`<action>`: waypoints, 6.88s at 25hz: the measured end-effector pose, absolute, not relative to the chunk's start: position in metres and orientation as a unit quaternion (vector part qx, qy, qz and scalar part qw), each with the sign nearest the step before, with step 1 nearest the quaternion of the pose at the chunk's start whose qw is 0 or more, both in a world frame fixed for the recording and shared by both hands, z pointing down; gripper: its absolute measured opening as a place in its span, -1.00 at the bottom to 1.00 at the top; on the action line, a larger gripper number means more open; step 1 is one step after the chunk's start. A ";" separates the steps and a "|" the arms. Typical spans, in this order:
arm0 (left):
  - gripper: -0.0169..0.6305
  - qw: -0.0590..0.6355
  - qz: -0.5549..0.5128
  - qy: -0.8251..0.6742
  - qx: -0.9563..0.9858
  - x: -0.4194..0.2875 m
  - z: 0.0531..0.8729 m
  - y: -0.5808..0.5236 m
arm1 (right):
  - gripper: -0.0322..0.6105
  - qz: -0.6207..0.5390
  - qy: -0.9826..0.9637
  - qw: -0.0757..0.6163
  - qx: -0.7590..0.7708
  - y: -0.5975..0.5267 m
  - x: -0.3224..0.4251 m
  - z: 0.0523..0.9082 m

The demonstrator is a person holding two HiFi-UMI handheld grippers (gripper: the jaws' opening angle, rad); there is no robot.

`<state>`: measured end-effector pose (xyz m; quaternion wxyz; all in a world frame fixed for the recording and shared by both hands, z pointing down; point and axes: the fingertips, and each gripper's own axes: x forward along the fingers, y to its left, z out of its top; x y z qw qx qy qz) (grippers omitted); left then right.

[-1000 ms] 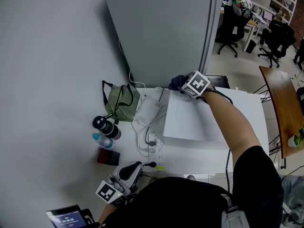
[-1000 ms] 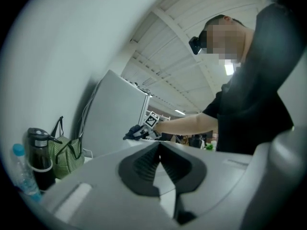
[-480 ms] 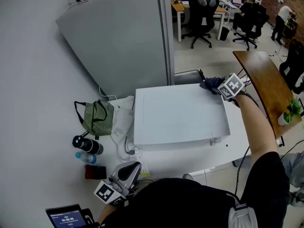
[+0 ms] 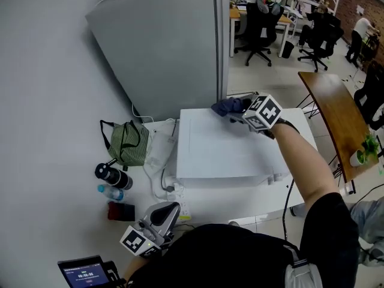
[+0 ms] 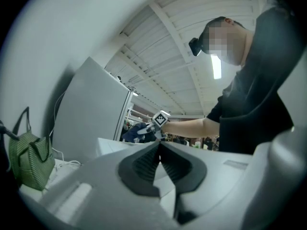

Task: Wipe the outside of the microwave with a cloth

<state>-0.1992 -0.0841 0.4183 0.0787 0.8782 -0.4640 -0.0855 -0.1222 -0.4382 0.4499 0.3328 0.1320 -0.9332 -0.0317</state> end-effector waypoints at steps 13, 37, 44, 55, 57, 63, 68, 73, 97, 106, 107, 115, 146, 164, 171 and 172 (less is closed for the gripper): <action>-0.94 0.083 -0.073 -0.492 0.863 -0.239 0.428 -0.050 | -0.50 -0.072 -0.905 0.416 0.050 -0.383 -0.236 0.508; -0.94 0.080 -0.087 -0.437 0.891 -0.189 0.424 -0.070 | -0.51 -0.075 -0.935 0.345 0.037 -0.332 -0.195 0.471; -0.94 0.076 -0.078 -0.468 0.877 -0.227 0.426 -0.046 | -0.51 -0.092 -0.914 0.395 -0.013 -0.301 -0.267 0.516; -0.94 0.081 -0.078 -0.383 0.917 -0.133 0.425 -0.091 | -0.52 0.002 -0.887 0.438 0.146 -0.389 0.042 0.530; -0.94 0.084 -0.079 -0.374 0.920 -0.119 0.424 -0.098 | -0.52 0.017 -0.878 0.442 0.186 -0.399 0.094 0.530; -0.94 0.084 -0.078 -0.367 0.923 -0.111 0.424 -0.100 | -0.52 0.016 -0.895 0.398 0.200 -0.400 0.092 0.500; -0.94 0.071 -0.088 -0.409 0.906 -0.155 0.420 -0.078 | -0.52 -0.061 -0.935 0.343 0.058 -0.330 -0.098 0.465; -0.94 0.073 -0.079 -0.448 0.888 -0.207 0.424 -0.049 | -0.52 -0.085 -0.931 0.353 -0.032 -0.264 -0.250 0.488; -0.94 0.077 -0.083 -0.361 0.926 -0.102 0.420 -0.102 | -0.53 0.013 -0.901 0.411 0.138 -0.348 0.110 0.512; -0.94 0.064 -0.088 -0.422 0.900 -0.182 0.410 -0.057 | -0.53 -0.090 -0.929 0.348 -0.093 -0.202 -0.203 0.485; -0.94 0.066 -0.087 -0.429 0.897 -0.190 0.413 -0.052 | -0.53 -0.094 -0.925 0.352 -0.106 -0.192 -0.224 0.494; -0.94 0.076 -0.080 -0.446 0.888 -0.208 0.427 -0.044 | -0.53 -0.106 -0.905 0.394 -0.122 -0.193 -0.207 0.529; -0.94 0.054 -0.092 -0.342 0.934 -0.175 0.397 -0.060 | -0.58 0.086 -0.949 0.271 0.136 -0.188 0.026 0.490; -0.94 0.096 -0.068 -0.408 0.905 -0.098 0.419 -0.005 | -0.58 0.243 -0.945 0.215 0.039 -0.124 -0.087 0.582; -0.94 0.104 -0.055 -0.430 0.895 -0.123 0.437 0.034 | -0.58 0.259 -0.940 0.209 0.066 -0.138 -0.155 0.587; -0.94 0.107 -0.057 -0.429 0.895 -0.139 0.445 0.035 | -0.58 0.259 -0.940 0.210 0.076 -0.143 -0.175 0.593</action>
